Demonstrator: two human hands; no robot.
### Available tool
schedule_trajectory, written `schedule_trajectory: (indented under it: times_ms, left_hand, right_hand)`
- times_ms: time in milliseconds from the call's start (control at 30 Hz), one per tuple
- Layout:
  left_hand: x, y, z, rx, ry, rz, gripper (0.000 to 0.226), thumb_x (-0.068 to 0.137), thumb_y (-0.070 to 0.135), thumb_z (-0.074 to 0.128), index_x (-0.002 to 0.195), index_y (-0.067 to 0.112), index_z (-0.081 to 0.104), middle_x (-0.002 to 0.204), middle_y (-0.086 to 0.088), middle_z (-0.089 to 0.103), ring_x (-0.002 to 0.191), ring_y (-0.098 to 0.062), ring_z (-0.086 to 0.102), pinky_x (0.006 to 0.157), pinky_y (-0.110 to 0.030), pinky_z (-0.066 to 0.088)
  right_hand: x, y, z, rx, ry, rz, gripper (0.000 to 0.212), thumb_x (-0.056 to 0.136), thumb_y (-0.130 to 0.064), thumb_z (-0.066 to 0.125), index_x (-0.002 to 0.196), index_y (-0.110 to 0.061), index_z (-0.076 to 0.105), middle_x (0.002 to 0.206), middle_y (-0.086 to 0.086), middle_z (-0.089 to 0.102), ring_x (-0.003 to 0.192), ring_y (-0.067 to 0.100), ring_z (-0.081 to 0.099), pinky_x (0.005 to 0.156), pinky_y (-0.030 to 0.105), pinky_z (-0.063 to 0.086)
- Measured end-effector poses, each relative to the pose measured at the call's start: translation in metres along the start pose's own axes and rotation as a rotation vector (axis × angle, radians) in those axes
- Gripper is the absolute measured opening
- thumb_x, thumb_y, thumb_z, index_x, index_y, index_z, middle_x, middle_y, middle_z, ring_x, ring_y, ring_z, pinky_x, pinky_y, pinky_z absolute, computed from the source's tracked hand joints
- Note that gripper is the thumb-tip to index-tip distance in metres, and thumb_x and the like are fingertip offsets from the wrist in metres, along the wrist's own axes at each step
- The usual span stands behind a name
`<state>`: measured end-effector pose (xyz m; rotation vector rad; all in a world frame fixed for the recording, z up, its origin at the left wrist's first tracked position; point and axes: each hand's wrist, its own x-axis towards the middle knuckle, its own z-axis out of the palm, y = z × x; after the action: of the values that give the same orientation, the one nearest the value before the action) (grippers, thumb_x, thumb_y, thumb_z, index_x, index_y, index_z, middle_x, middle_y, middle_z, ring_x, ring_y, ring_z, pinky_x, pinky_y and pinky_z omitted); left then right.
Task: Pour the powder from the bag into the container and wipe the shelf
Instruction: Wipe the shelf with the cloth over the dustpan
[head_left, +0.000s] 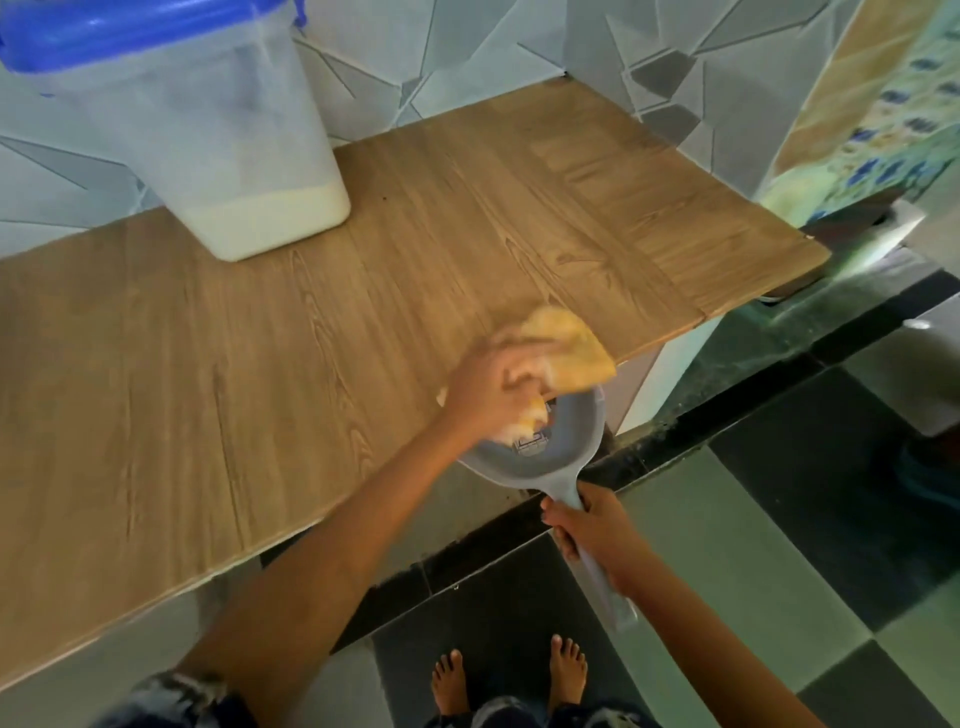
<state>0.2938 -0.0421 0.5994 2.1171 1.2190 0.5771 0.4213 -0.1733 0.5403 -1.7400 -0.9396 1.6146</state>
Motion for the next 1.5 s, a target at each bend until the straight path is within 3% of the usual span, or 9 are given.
schedule_trajectory:
  times_ms: [133, 267, 567, 733, 833, 933, 1200, 1333, 1500]
  left_hand:
    - [0.093, -0.044, -0.036, 0.167, 0.235, -0.176, 0.047, 0.078, 0.028, 0.051, 0.124, 0.028, 0.060, 0.131, -0.011, 0.054, 0.109, -0.030, 0.058, 0.093, -0.034, 0.047]
    - [0.143, -0.084, -0.058, 0.402, 0.149, -0.443, 0.042, 0.089, 0.030, 0.050, 0.131, 0.036, 0.050, 0.145, -0.010, 0.037, 0.124, -0.035, 0.046, 0.104, -0.038, 0.038]
    - [0.040, 0.018, 0.035, 0.344, -0.176, 0.135, 0.050, 0.077, 0.029, 0.047, 0.124, 0.043, 0.055, 0.150, 0.001, 0.035, 0.125, -0.025, 0.046, 0.092, -0.038, 0.046]
    - [0.109, 0.032, 0.027, 0.279, -0.070, 0.174, 0.055, 0.073, 0.037, 0.040, 0.125, 0.034, 0.058, 0.145, -0.006, 0.041, 0.122, -0.026, 0.051, 0.094, -0.035, 0.046]
    - [0.188, 0.017, 0.016, 0.480, 0.067, -0.050, 0.046, 0.081, 0.034, 0.049, 0.127, 0.038, 0.054, 0.150, 0.001, 0.033, 0.127, -0.029, 0.043, 0.102, -0.041, 0.040]
    - [0.221, 0.004, 0.022, 0.512, -0.067, -0.172, 0.045, 0.087, 0.029, 0.051, 0.130, 0.044, 0.048, 0.154, 0.003, 0.026, 0.134, -0.029, 0.034, 0.110, -0.045, 0.030]
    - [0.062, 0.041, 0.043, 0.268, -0.294, 0.135, 0.050, 0.080, 0.013, 0.051, 0.122, 0.039, 0.058, 0.150, 0.005, 0.033, 0.124, -0.008, 0.044, 0.100, -0.030, 0.037]
    - [-0.017, -0.003, -0.024, 0.065, 0.048, -0.079, 0.052, 0.071, 0.020, 0.051, 0.121, 0.035, 0.058, 0.136, 0.002, 0.047, 0.130, -0.008, 0.039, 0.100, -0.020, 0.038]
    - [-0.057, -0.088, -0.091, 0.458, 0.376, -0.773, 0.041, 0.091, 0.031, 0.047, 0.131, 0.028, 0.052, 0.147, -0.014, 0.037, 0.124, -0.039, 0.046, 0.106, -0.043, 0.035]
  right_hand:
    - [0.002, 0.003, -0.011, 0.003, -0.019, 0.002, 0.010, 0.088, -0.011, 0.060, 0.080, -0.016, 0.056, 0.060, 0.002, 0.054, 0.043, 0.004, 0.050, 0.049, 0.017, 0.046]
    - [0.002, 0.010, -0.020, -0.017, -0.014, 0.009, 0.010, 0.088, -0.014, 0.059, 0.079, -0.017, 0.055, 0.060, 0.000, 0.055, 0.044, 0.004, 0.050, 0.050, 0.017, 0.047]
    - [0.013, 0.013, -0.042, 0.056, -0.030, 0.046, 0.007, 0.089, -0.013, 0.058, 0.083, -0.017, 0.056, 0.063, 0.001, 0.054, 0.048, 0.006, 0.049, 0.046, 0.013, 0.044]
    - [0.017, 0.014, -0.062, 0.058, -0.008, 0.020, 0.010, 0.088, -0.014, 0.059, 0.079, -0.017, 0.055, 0.061, 0.002, 0.055, 0.042, 0.003, 0.049, 0.051, 0.018, 0.048]
    - [0.016, 0.017, -0.069, 0.040, -0.005, 0.014, 0.010, 0.087, -0.015, 0.060, 0.080, -0.018, 0.055, 0.062, 0.001, 0.056, 0.042, 0.003, 0.050, 0.053, 0.018, 0.049]
    - [0.014, 0.021, -0.072, 0.025, 0.007, 0.026, 0.010, 0.087, -0.016, 0.060, 0.080, -0.018, 0.055, 0.063, 0.001, 0.056, 0.046, 0.006, 0.050, 0.053, 0.018, 0.049]
    - [0.015, 0.023, -0.060, 0.041, -0.057, 0.029, 0.002, 0.087, -0.012, 0.059, 0.088, -0.013, 0.057, 0.065, 0.002, 0.055, 0.050, 0.008, 0.050, 0.047, 0.015, 0.044]
    - [0.017, 0.021, -0.045, -0.005, -0.129, 0.025, 0.016, 0.089, -0.012, 0.059, 0.103, -0.005, 0.056, 0.068, 0.003, 0.056, 0.053, 0.009, 0.051, 0.048, 0.015, 0.044]
    - [0.015, 0.021, -0.022, -0.064, -0.197, 0.024, 0.022, 0.088, -0.011, 0.059, 0.108, -0.002, 0.054, 0.069, 0.005, 0.057, 0.050, 0.008, 0.052, 0.046, 0.015, 0.045]
